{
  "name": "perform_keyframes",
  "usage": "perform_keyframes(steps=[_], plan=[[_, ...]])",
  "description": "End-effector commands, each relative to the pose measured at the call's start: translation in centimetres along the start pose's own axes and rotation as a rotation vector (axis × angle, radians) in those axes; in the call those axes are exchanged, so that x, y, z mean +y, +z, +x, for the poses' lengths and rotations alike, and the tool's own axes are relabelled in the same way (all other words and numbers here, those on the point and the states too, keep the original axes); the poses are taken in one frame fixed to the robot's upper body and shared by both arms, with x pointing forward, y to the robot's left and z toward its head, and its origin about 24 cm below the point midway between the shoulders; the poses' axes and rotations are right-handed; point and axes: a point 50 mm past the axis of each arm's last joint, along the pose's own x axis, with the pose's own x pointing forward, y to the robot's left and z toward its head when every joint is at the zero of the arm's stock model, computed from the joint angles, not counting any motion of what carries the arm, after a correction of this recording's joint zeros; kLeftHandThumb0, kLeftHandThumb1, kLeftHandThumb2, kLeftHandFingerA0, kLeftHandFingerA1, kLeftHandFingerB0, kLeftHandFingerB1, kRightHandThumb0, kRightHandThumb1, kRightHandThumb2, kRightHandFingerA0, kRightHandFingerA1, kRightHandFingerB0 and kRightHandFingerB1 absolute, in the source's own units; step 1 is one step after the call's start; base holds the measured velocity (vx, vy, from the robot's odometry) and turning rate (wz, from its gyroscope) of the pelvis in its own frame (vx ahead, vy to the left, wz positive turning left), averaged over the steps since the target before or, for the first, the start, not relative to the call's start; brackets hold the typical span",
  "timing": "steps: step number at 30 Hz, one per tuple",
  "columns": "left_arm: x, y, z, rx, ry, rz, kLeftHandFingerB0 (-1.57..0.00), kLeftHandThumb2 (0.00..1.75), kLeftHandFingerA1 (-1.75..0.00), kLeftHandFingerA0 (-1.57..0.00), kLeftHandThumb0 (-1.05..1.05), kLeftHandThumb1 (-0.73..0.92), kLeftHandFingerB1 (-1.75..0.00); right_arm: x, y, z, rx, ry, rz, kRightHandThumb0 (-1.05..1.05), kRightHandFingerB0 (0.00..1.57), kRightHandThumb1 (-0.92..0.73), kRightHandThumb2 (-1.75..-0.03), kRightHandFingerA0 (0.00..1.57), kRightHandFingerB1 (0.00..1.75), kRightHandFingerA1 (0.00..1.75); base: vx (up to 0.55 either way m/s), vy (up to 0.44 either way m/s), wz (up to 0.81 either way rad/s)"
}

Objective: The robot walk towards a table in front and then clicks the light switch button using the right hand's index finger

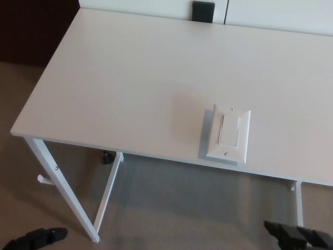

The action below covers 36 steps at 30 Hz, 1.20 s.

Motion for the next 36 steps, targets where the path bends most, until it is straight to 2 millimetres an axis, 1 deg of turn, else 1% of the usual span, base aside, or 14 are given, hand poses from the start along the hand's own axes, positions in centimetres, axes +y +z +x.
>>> perform_keyframes(steps=[1,2,3,4,5,9,11,12,13,14,28,33,34,36], plan=[[0.3,-0.3,-0.2,0.002,0.023,0.023,-0.39,0.58,-0.47,-0.62,-0.14,0.68,-0.39,1.5,-3.4,1.0,0.1,0.185,0.52,-0.38,0.0,-0.77,-0.85,0.0,0.12,0.23,0.0,0.0,0.0],[0.3,-0.3,-0.2,0.004,0.029,0.019,-0.39,0.58,-0.48,-0.63,-0.14,0.68,-0.39,1.3,-3.6,1.2,0.112,0.17,0.56,-0.39,0.0,-0.77,-0.85,0.0,0.11,0.23,0.0,0.0,0.0],[0.3,-0.3,-0.2,0.003,0.027,0.018,-0.38,0.59,-0.48,-0.61,-0.11,0.67,-0.39,1.2,-3.7,1.2,0.115,0.166,0.59,-0.32,0.0,-0.88,-0.65,0.0,0.09,0.22,0.0,0.0,0.0],[0.3,-0.3,-0.2,0.001,0.024,0.018,-0.37,0.59,-0.48,-0.6,-0.12,0.67,-0.39,1.1,-3.7,1.2,0.115,0.157,0.616,-0.26,0.0,-0.83,-0.78,0.0,0.06,0.19,0.0,0.0,0.0],[0.4,0.0,-0.2,-0.009,0.025,0.027,-0.38,0.58,-0.47,-0.61,-0.17,0.67,-0.39,0.9,-3.7,1.5,0.114,0.144,0.648,-0.33,0.0,-0.8,-0.84,0.0,0.06,0.15,0.0,0.0,0.0],[0.7,0.4,-0.1,-0.028,0.023,0.029,-0.38,0.58,-0.48,-0.61,-0.17,0.67,-0.4,0.6,-3.7,1.8,0.109,0.134,0.661,-0.34,0.0,-0.79,-0.84,0.0,0.07,0.17,0.0,0.0,0.0],[0.7,0.5,-0.1,-0.026,0.027,0.027,-0.39,0.6,-0.49,-0.61,-0.15,0.66,-0.41,0.6,-3.7,1.8,0.105,0.14,0.656,-0.24,0.0,-0.81,-0.77,0.0,0.07,0.18,0.0,0.0,0.0],[0.7,0.4,-0.1,-0.026,0.026,0.021,-0.39,0.59,-0.49,-0.62,-0.12,0.65,-0.4,0.6,-3.7,1.8,0.106,0.143,0.652,-0.34,0.0,-0.76,-0.85,0.0,0.1,0.2,0.0,0.0,0.0],[0.7,0.4,0.0,-0.028,0.024,0.015,-0.39,0.6,-0.5,-0.61,-0.13,0.66,-0.41,0.6,-3.7,1.8,0.105,0.144,0.648,-0.26,0.0,-0.81,-0.77,0.0,0.08,0.19,0.0,0.0,0.0],[0.8,0.5,0.0,-0.03,0.022,0.011,-0.39,0.58,-0.49,-0.62,-0.14,0.67,-0.4,0.5,-3.7,1.8,0.102,0.144,0.64,-0.34,0.0,-0.77,-0.84,0.0,0.08,0.18,0.0,0.0,0.0],[0.9,1.3,0.2,-0.049,0.028,0.02,-0.38,0.58,-0.49,-0.63,-0.17,0.66,-0.4,-0.2,-3.3,2.3,0.046,0.165,0.573,-0.35,0.0,-0.76,-0.84,0.0,0.1,0.2,0.0,0.0,0.0],[1.3,3.4,0.8,-0.1,0.033,0.023,-0.39,0.58,-0.48,-0.61,-0.18,0.65,-0.4,-1.7,-2.9,3.4,0.008,0.126,0.549,-0.28,0.0,-0.8,-0.76,0.0,0.07,0.2,0.0,0.0,0.0],[1.4,3.8,0.9,-0.11,0.039,0.027,-0.39,0.59,-0.48,-0.61,-0.18,0.66,-0.4,-1.9,-2.8,3.6,0.003,0.12,0.545,-0.35,0.0,-0.75,-0.84,0.0,0.12,0.23,0.0,0.0,0.0],[1.9,5.4,1.3,-0.145,0.052,0.026,-0.39,0.58,-0.48,-0.61,-0.18,0.66,-0.4,-3.1,-2.2,4.5,-0.022,0.092,0.539,-0.28,0.0,-0.79,-0.76,0.0,0.1,0.21,0.0,0.0,0.0]])
